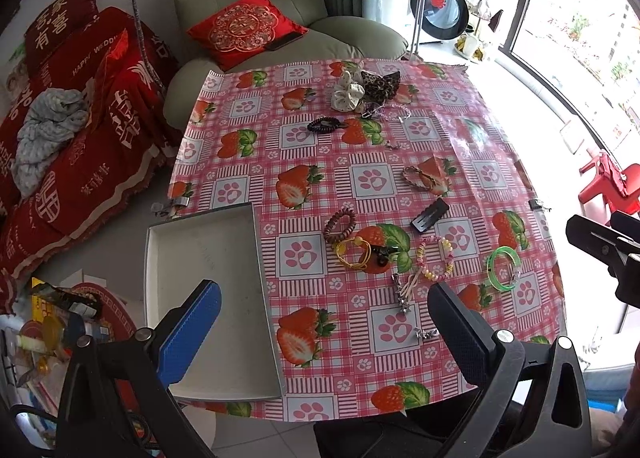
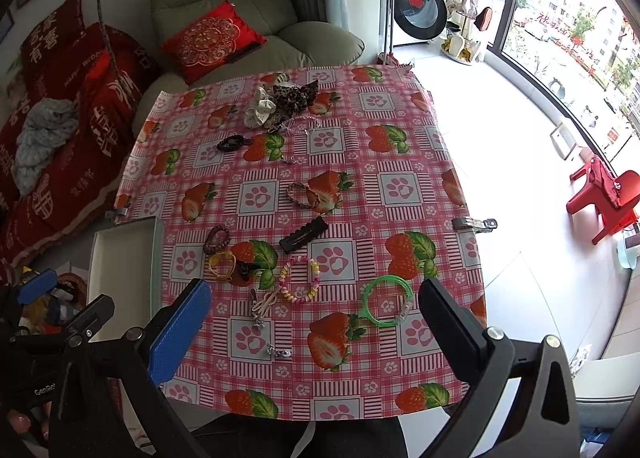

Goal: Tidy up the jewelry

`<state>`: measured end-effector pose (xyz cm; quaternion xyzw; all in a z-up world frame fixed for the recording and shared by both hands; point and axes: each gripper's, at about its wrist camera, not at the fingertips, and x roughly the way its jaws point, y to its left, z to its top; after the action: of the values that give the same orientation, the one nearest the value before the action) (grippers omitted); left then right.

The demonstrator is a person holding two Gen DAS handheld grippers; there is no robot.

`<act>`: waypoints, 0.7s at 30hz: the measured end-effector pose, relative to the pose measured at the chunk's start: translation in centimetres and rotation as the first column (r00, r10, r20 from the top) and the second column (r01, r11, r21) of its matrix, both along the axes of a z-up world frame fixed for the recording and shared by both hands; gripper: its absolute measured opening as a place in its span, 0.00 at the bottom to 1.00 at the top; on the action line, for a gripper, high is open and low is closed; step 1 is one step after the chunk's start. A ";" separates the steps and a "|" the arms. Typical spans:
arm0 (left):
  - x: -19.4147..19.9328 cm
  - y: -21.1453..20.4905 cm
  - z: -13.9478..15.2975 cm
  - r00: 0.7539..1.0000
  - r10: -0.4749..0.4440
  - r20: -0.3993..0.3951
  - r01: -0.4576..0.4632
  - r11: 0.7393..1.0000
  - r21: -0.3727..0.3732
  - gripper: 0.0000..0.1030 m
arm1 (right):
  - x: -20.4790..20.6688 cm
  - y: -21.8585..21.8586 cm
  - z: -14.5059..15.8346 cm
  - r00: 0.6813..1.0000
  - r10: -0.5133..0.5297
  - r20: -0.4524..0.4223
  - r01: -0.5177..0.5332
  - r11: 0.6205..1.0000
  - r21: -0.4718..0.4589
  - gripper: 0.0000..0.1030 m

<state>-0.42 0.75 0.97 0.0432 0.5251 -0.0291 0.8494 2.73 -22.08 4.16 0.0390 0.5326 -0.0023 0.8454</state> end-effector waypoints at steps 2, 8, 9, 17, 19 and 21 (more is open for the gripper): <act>0.0 0.0 0.0 1.000 0.000 0.000 0.000 1.000 0.001 1.00 | 0.0 0.0 -0.1 1.000 0.000 0.000 0.000 1.000 0.000 1.00; 0.1 0.1 -0.1 1.000 0.010 -0.004 -0.010 1.000 0.001 1.00 | 0.0 0.2 -0.2 1.000 0.003 0.000 -0.003 1.000 0.002 1.00; 0.1 0.1 -0.2 1.000 0.010 -0.005 -0.010 1.000 0.001 1.00 | 0.0 0.2 -0.2 1.000 0.003 0.000 -0.003 1.000 0.001 1.00; 0.1 0.2 -0.3 1.000 0.010 -0.006 -0.010 1.000 0.002 1.00 | 0.0 0.5 -0.5 1.000 0.015 0.004 -0.015 1.000 -0.003 1.00; 0.2 0.2 -0.2 1.000 0.010 -0.006 -0.010 1.000 0.002 1.00 | 0.1 0.6 -0.6 1.000 0.013 0.003 -0.013 1.000 -0.002 1.00; 0.2 0.2 -0.2 1.000 0.010 -0.006 -0.010 1.000 0.002 1.00 | 0.1 0.6 -0.5 1.000 0.010 0.002 -0.010 1.000 -0.002 1.00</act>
<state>-0.27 0.92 0.73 0.0413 0.5279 -0.0245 0.8480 2.79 -21.48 3.67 0.0355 0.5320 0.0016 0.8460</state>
